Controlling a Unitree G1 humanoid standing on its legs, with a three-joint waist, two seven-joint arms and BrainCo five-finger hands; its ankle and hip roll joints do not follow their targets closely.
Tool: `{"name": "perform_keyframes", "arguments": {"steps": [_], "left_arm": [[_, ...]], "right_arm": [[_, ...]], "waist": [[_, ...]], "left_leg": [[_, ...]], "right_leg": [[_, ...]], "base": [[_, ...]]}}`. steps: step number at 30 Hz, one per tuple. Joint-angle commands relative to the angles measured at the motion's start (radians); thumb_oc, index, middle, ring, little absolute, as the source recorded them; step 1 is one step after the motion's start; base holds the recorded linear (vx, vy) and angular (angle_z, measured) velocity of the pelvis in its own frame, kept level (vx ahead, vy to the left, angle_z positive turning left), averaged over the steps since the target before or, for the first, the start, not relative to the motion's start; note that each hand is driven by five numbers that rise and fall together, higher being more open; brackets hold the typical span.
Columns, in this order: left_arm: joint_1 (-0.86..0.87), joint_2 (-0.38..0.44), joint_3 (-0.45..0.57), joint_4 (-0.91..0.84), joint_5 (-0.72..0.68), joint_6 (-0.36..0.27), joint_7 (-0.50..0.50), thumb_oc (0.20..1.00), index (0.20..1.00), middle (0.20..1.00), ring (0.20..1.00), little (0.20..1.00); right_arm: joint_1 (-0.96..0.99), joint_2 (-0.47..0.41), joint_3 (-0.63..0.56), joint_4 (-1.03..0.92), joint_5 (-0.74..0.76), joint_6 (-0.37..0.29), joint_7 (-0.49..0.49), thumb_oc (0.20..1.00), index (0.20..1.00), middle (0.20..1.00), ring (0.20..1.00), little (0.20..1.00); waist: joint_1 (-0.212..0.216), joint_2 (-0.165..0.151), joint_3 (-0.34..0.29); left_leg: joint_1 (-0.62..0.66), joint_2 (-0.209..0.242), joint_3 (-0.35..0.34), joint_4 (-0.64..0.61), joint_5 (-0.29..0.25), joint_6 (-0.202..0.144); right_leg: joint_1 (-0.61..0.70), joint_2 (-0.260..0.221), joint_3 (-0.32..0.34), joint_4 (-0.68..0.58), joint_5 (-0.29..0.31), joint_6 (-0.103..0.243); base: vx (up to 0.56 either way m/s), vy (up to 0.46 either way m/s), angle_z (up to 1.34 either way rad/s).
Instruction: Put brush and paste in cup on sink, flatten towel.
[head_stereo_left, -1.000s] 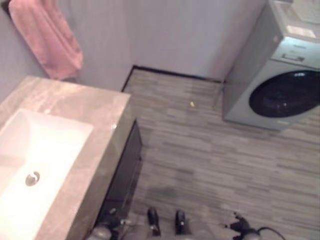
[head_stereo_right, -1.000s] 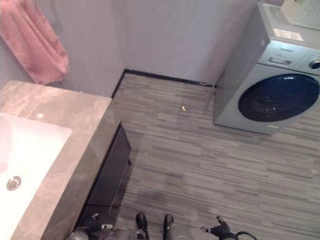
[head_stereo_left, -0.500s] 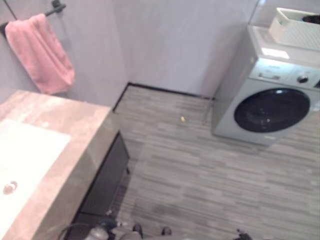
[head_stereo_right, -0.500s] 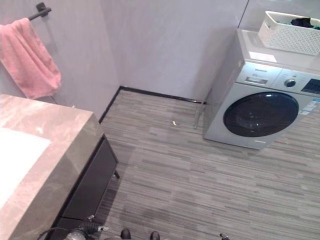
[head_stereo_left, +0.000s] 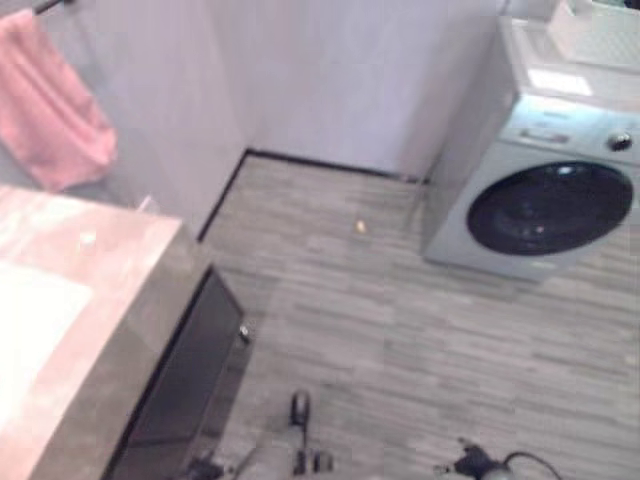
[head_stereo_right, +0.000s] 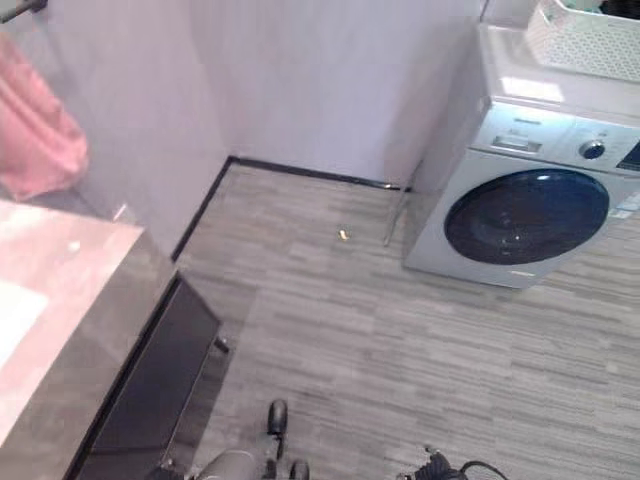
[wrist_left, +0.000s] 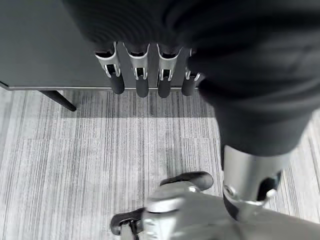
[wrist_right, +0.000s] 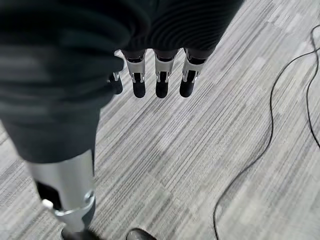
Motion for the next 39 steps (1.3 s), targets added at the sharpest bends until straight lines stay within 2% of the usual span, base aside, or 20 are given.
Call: {"name": "perform_keyframes", "arguments": {"steps": [1,4,5,6,7,8,9,10,11,12,13,14,15,17,20,22,26,36,38,39], "left_arm": [[-0.052,0.023,-0.01,-0.051,-0.041,-0.02,0.001,1.0,1.0,1.0,1.0,1.0],[-0.072,0.029,-0.038,-0.09,-0.039,-0.025,0.001,1.0,1.0,1.0,1.0,1.0],[-0.079,0.029,-0.046,-0.101,-0.041,-0.025,0.002,1.0,1.0,1.0,1.0,1.0],[-0.096,0.032,-0.066,-0.124,-0.043,-0.028,0.009,1.0,1.0,1.0,1.0,1.0],[-0.102,0.032,-0.077,-0.129,-0.037,-0.025,0.009,1.0,1.0,1.0,1.0,1.0],[-0.108,0.03,-0.083,-0.13,-0.038,-0.027,0.008,1.0,1.0,1.0,1.0,1.0],[-0.115,0.038,-0.081,-0.128,-0.041,-0.028,0.011,1.0,1.0,1.0,1.0,1.0],[-0.122,0.039,-0.083,-0.124,-0.038,-0.027,0.005,1.0,1.0,1.0,1.0,1.0],[-0.122,0.039,-0.085,-0.122,-0.036,-0.028,0.004,1.0,1.0,1.0,1.0,1.0],[-0.122,0.039,-0.085,-0.122,-0.036,-0.028,0.004,1.0,1.0,1.0,1.0,1.0],[-0.14,0.039,-0.096,-0.112,-0.027,-0.031,0.001,1.0,1.0,1.0,1.0,1.0],[-0.148,0.036,-0.098,-0.104,-0.027,-0.034,0.001,1.0,1.0,1.0,1.0,1.0],[-0.155,0.034,-0.104,-0.094,-0.026,-0.036,0.0,1.0,1.0,1.0,1.0,1.0],[-0.157,0.032,-0.109,-0.079,-0.025,-0.039,-0.001,1.0,1.0,1.0,1.0,1.0],[-0.156,0.025,-0.13,-0.067,0.003,-0.038,0.0,1.0,1.0,1.0,1.0,1.0],[-0.145,0.02,-0.128,-0.062,-0.008,-0.038,-0.003,1.0,1.0,1.0,1.0,1.0],[-0.154,0.023,-0.133,-0.084,-0.02,-0.045,0.004,1.0,1.0,1.0,1.0,1.0],[-0.122,0.012,-0.128,-0.055,-0.004,-0.041,-0.005,1.0,1.0,1.0,1.0,1.0],[-0.127,0.009,-0.132,-0.059,-0.006,-0.042,-0.005,1.0,1.0,1.0,1.0,1.0],[-0.131,0.002,-0.134,-0.067,-0.007,-0.041,-0.003,1.0,1.0,1.0,1.0,1.0]], "right_arm": [[0.061,-0.013,0.015,-0.132,0.046,-0.007,0.009,1.0,1.0,1.0,1.0,1.0],[0.053,-0.009,0.008,-0.134,0.057,-0.004,0.014,1.0,1.0,1.0,1.0,1.0],[0.049,-0.011,0.009,-0.137,0.055,-0.003,0.014,1.0,1.0,1.0,1.0,1.0],[0.045,-0.007,0.007,-0.144,0.057,-0.001,0.012,1.0,1.0,1.0,1.0,1.0],[0.045,-0.006,0.007,-0.146,0.059,-0.001,0.007,1.0,1.0,1.0,1.0,1.0],[0.045,-0.003,0.0,-0.151,0.076,-0.008,0.007,1.0,1.0,1.0,1.0,1.0],[0.056,0.004,0.007,-0.146,0.073,-0.007,0.016,1.0,1.0,1.0,1.0,1.0],[0.061,0.005,0.018,-0.143,0.066,-0.007,0.019,1.0,1.0,1.0,1.0,1.0],[0.066,0.008,0.026,-0.142,0.062,-0.007,0.018,1.0,1.0,1.0,1.0,1.0],[0.067,0.008,0.026,-0.142,0.062,-0.007,0.018,1.0,1.0,1.0,1.0,1.0],[0.072,0.009,0.031,-0.13,0.063,-0.002,0.016,1.0,1.0,1.0,1.0,1.0],[0.073,0.009,0.028,-0.125,0.068,0.0,0.015,1.0,1.0,1.0,1.0,1.0],[0.077,0.009,0.029,-0.119,0.069,0.003,0.021,1.0,1.0,1.0,1.0,1.0],[0.083,0.009,0.031,-0.116,0.062,0.006,0.025,1.0,1.0,1.0,1.0,1.0],[0.107,0.012,0.039,-0.109,0.057,0.005,0.027,1.0,1.0,1.0,1.0,1.0],[0.115,0.002,0.046,-0.12,0.047,0.002,0.031,1.0,1.0,1.0,1.0,1.0],[0.09,-0.026,0.05,-0.15,0.062,-0.006,0.02,1.0,1.0,1.0,1.0,1.0],[0.08,-0.015,0.114,-0.183,0.013,-0.021,0.037,1.0,1.0,1.0,1.0,1.0],[0.086,-0.012,0.113,-0.18,0.012,-0.019,0.038,1.0,1.0,1.0,1.0,1.0],[0.089,-0.014,0.106,-0.17,0.011,-0.016,0.035,1.0,1.0,1.0,1.0,1.0]], "waist": [[0.015,0.007,-0.039],[0.006,0.008,-0.026],[0.002,0.013,-0.015],[-0.012,0.021,0.014],[-0.014,0.028,0.021],[-0.019,0.036,0.025],[-0.006,0.053,0.03],[-0.001,0.054,0.027],[0.002,0.057,0.029],[0.002,0.059,0.03],[0.01,0.057,0.032],[0.012,0.056,0.029],[0.006,0.057,0.028],[0.003,0.054,0.027],[-0.021,0.043,0.006],[-0.029,0.038,-0.015],[-0.036,0.024,-0.035],[-0.021,0.016,-0.056],[-0.026,0.016,-0.048],[-0.034,0.02,-0.039]], "left_leg": [[0.029,0.053,-0.014,0.019,-0.132,-0.073],[0.078,0.031,-0.019,0.008,-0.162,-0.039],[0.096,0.028,-0.018,0.0,-0.164,-0.029],[0.145,0.022,-0.015,-0.018,-0.173,-0.01],[0.153,0.024,-0.016,-0.008,-0.179,-0.006],[0.162,0.039,-0.013,-0.007,-0.179,-0.016],[0.181,0.069,0.007,-0.014,-0.178,-0.03],[0.182,0.077,0.01,-0.011,-0.18,-0.041],[0.187,0.085,0.008,-0.005,-0.185,-0.05],[0.189,0.088,0.008,-0.005,-0.185,-0.051],[0.186,0.091,0.007,0.017,-0.193,-0.066],[0.182,0.09,0.007,0.027,-0.199,-0.068],[0.181,0.086,-0.006,0.052,-0.208,-0.069],[0.201,0.088,-0.031,0.079,-0.226,-0.081],[0.236,0.098,-0.073,0.105,-0.242,-0.095],[0.255,0.12,-0.093,0.091,-0.215,-0.119],[0.252,0.143,-0.1,0.069,-0.199,-0.14],[0.294,0.17,-0.092,-0.015,-0.158,-0.163],[0.284,0.171,-0.084,-0.005,-0.152,-0.167],[0.272,0.177,-0.055,0.001,-0.163,-0.168]], "right_leg": [[-0.042,-0.07,0.022,0.171,0.051,0.085],[-0.168,-0.107,0.02,0.46,0.188,0.136],[-0.215,-0.125,0.01,0.543,0.215,0.137],[-0.275,-0.169,-0.037,0.671,0.226,0.126],[-0.3,-0.167,-0.038,0.697,0.199,0.122],[-0.342,-0.114,-0.01,0.664,0.109,0.108],[-0.343,-0.101,-0.057,0.523,0.009,0.077],[-0.342,-0.081,-0.062,0.412,-0.017,0.072],[-0.323,-0.058,-0.054,0.318,-0.006,0.07],[-0.316,-0.054,-0.055,0.309,-0.001,0.07],[-0.295,-0.014,0.035,0.05,0.05,0.074],[-0.308,-0.008,0.1,-0.025,0.087,0.08],[-0.33,0.002,0.203,-0.068,0.12,0.092],[-0.351,0.015,0.274,-0.045,0.142,0.109],[-0.321,0.031,0.308,-0.013,0.169,0.075],[-0.297,0.03,0.262,-0.021,0.167,0.049],[-0.261,0.008,0.173,-0.054,0.148,0.03],[-0.205,-0.004,0.075,-0.063,0.089,0.004],[-0.199,-0.013,0.056,-0.062,0.081,-0.001],[-0.19,-0.019,0.033,-0.06,0.067,-0.002]], "base": [[0.62,0.332,-0.38],[0.28,0.218,-0.14],[0.28,0.298,0.08],[0.26,0.271,0.17],[0.29,0.225,0.11],[0.25,0.109,0.02],[0.26,0.059,-0.15],[0.25,0.023,-0.21],[0.14,-0.02,-0.2],[0.2,-0.035,0.08],[0.19,-0.019,-0.07],[0.28,-0.02,-0.07],[0.26,-0.021,-0.21],[0.34,-0.102,0.1],[0.41,-0.198,1.55],[0.41,-0.26,1.19],[0.25,-0.178,0.67],[0.12,-0.092,0.29],[0.04,-0.05,0.26],[0.02,-0.016,0.41]]}}
